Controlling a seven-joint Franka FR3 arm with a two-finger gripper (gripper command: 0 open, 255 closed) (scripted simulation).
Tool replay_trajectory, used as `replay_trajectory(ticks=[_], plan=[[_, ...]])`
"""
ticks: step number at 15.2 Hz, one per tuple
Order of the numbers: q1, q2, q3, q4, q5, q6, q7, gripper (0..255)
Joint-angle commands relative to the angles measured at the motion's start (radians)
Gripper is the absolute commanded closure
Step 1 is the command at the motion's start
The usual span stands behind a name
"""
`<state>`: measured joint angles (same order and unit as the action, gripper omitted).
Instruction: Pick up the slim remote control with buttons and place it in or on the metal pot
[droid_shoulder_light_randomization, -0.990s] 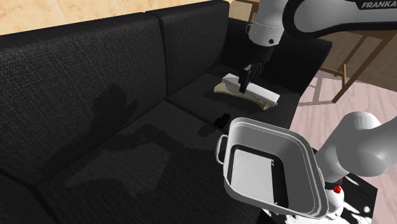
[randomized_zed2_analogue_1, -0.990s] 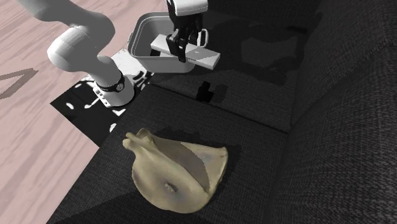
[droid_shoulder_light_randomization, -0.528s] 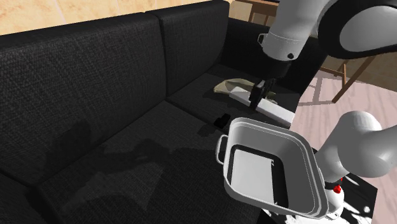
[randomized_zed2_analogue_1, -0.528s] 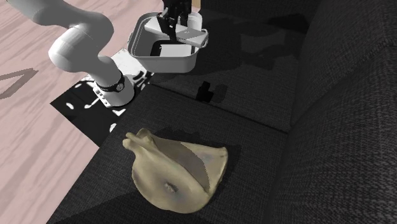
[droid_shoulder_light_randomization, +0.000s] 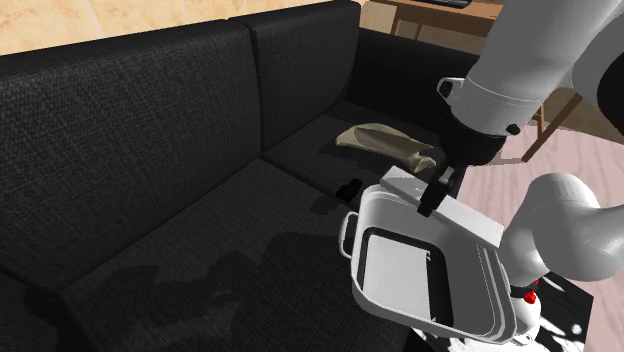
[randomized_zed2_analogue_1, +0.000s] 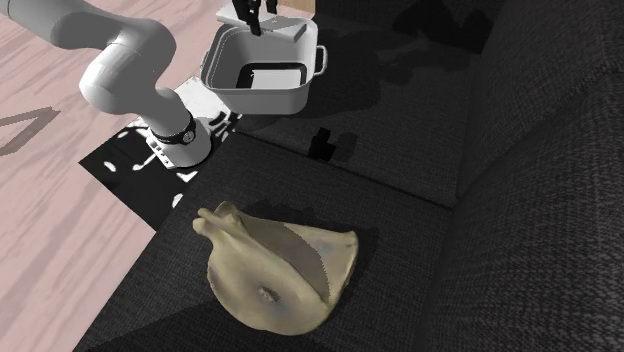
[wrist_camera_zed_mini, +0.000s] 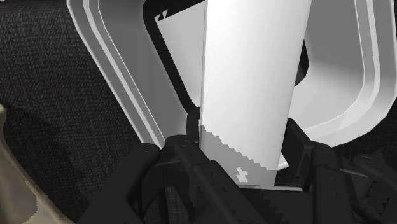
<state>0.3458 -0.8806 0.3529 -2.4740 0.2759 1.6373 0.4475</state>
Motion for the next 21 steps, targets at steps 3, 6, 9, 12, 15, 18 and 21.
replay_trajectory(ticks=[3, 6, 9, 12, 15, 18, 21], plan=[[0.029, -0.031, 0.048, -0.025, 0.044, 0.002, 0.051, 255], [0.034, -0.036, 0.059, -0.067, 0.055, 0.038, 0.049, 255], [0.039, -0.04, 0.071, -0.107, 0.066, 0.075, 0.046, 255], [0.045, -0.042, 0.084, -0.147, 0.078, 0.113, 0.044, 255], [0.049, -0.041, 0.095, -0.178, 0.089, 0.145, 0.042, 255], [0.049, -0.041, 0.095, -0.178, 0.089, 0.145, 0.042, 255], [0.049, -0.041, 0.095, -0.178, 0.089, 0.145, 0.042, 255]])
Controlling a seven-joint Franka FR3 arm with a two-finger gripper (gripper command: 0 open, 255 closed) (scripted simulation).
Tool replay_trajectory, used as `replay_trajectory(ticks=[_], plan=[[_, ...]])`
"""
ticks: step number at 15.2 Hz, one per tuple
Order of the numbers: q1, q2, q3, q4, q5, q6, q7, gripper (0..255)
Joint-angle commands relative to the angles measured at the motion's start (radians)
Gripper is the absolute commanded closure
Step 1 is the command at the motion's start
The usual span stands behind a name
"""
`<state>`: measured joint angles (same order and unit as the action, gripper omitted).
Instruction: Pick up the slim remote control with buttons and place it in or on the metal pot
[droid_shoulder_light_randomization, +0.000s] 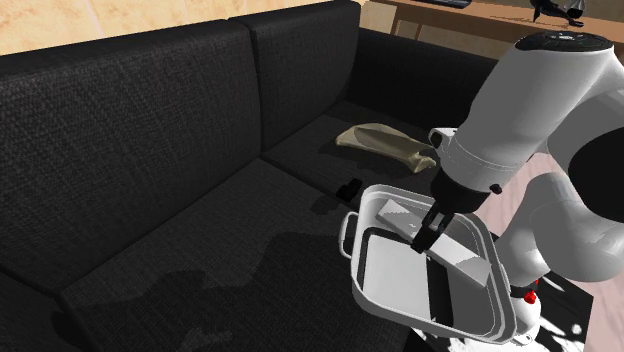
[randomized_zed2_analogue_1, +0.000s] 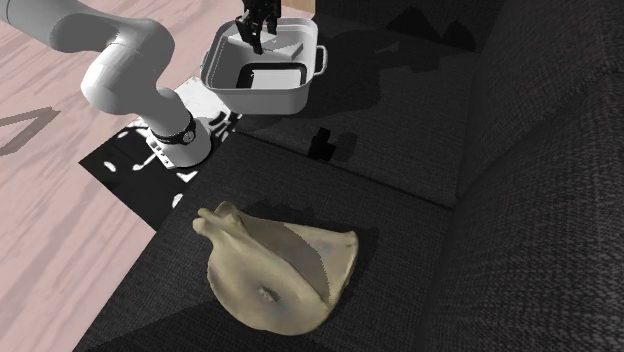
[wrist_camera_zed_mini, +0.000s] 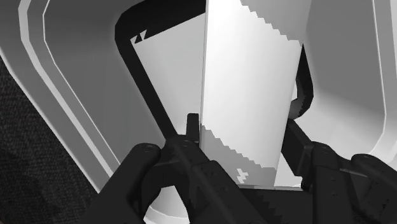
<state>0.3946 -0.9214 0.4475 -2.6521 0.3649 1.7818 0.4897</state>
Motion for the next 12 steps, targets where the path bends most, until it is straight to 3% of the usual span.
replay_trajectory(ticks=[1, 2, 7, 12], plan=[[0.0, 0.0, 0.0, 0.0, 0.0, 0.0, 0.0, 255], [0.0, 0.0, 0.0, 0.0, 0.0, 0.0, 0.0, 0], [0.0, 0.0, 0.0, 0.0, 0.0, 0.0, 0.0, 0], [-0.016, 0.003, -0.04, 0.124, -0.038, -0.12, 0.007, 0]])
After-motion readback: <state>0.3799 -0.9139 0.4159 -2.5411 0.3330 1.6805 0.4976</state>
